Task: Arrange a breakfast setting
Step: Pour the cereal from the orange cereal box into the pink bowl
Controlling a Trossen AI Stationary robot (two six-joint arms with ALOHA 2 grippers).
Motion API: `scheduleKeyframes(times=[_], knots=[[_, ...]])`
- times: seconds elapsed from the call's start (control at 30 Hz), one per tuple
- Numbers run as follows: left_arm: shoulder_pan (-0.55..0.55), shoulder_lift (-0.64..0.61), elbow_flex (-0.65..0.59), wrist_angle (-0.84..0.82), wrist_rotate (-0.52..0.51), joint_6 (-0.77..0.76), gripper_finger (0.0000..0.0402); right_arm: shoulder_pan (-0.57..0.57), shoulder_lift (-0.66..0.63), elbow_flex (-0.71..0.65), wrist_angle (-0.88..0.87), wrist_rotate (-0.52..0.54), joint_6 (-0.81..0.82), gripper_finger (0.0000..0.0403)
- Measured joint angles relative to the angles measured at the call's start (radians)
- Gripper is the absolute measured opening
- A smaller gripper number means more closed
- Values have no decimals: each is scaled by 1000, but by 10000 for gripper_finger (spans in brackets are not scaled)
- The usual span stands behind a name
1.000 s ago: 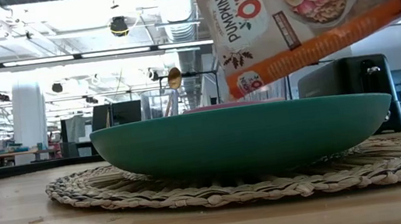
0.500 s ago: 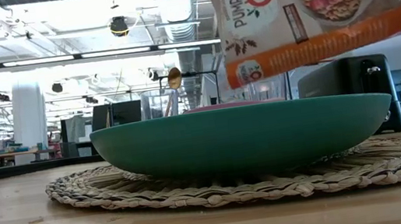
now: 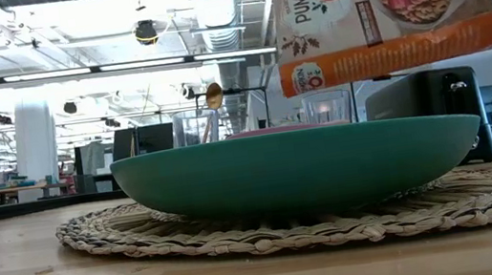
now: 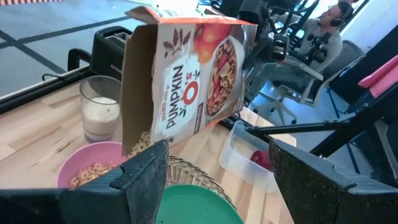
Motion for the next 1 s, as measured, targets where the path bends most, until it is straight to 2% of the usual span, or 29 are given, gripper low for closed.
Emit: scheduleKeyframes(times=[0.47,0.83,1.0], knots=[[0,0,0,4,-4,-8,261,0,-14,-9,81,-2,-52,290],[0,0,0,9,6,-11,261,0,-14,-9,281,-3,-134,290],[0,0,0,17,6,-8,261,0,-12,-9,426,1,-183,290]])
